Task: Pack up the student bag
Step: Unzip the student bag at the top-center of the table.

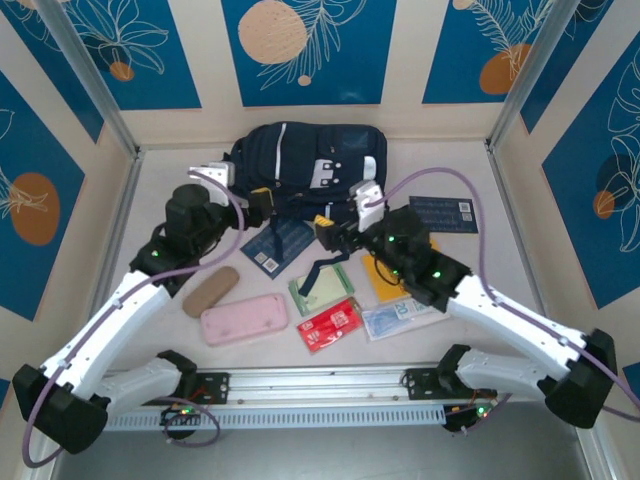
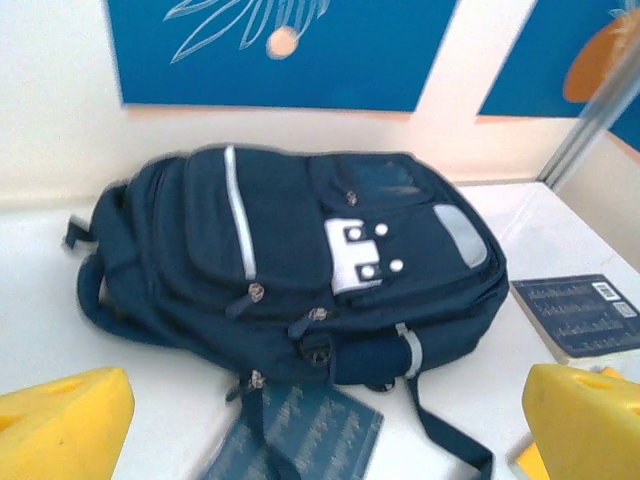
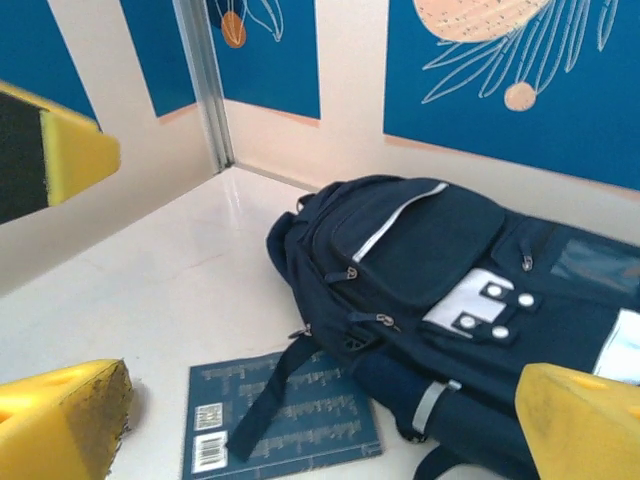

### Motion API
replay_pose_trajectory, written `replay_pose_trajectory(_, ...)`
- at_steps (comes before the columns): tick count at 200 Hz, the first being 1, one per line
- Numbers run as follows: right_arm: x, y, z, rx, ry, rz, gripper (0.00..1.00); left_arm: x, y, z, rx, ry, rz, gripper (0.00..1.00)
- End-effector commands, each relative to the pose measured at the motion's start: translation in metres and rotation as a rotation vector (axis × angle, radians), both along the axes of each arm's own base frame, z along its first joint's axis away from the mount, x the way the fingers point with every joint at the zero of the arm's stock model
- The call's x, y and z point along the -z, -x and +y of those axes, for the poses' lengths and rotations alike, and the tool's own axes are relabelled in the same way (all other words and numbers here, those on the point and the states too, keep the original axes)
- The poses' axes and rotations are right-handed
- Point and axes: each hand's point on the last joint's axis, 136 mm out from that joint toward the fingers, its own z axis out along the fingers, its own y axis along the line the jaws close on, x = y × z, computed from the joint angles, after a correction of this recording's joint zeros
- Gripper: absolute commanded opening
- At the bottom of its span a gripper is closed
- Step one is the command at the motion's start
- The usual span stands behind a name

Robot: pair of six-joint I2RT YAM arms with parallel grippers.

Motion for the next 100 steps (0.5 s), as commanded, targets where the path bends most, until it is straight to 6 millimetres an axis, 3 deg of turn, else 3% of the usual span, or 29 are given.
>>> replay_pose_trajectory(1, 0.004, 0.031, -0.017, -0.125, -0.148, 0.187, 0.99, 0.07, 0.036, 0.01, -0.015, 0.011, 0.411, 1.0)
replay_pose_trajectory(11, -0.004, 0.026, -0.029, -0.145, -0.317, 0.207, 0.99, 0.08, 0.039, 0.004, -0.008, 0.064, 0.477, 1.0)
replay_pose_trajectory(21, 0.002, 0.01, -0.045, -0.072, -0.42, 0.308, 0.98, 0.092, 0.04, 0.006, -0.035, 0.101, 0.54, 1.0)
replay_pose_trajectory(34, 0.014, -0.007, -0.056, 0.028, -0.397, 0.472, 0.91, 0.106, 0.04, 0.012, -0.08, 0.155, 0.613, 1.0)
replay_pose_trajectory(54, 0.035, -0.03, -0.062, 0.226, -0.314, 0.527, 0.94, 0.111, 0.036, 0.014, -0.061, 0.281, 0.641, 1.0)
replay_pose_trajectory(82, 0.076, -0.052, -0.045, 0.363, -0.309, 0.762, 0.96, 0.104, 0.034, 0.037, -0.158, 0.294, 0.586, 1.0)
replay_pose_trajectory(100, 0.1, -0.066, -0.024, 0.4, -0.447, 0.864, 0.85, 0.105, 0.034, 0.046, -0.213, 0.293, 0.572, 1.0)
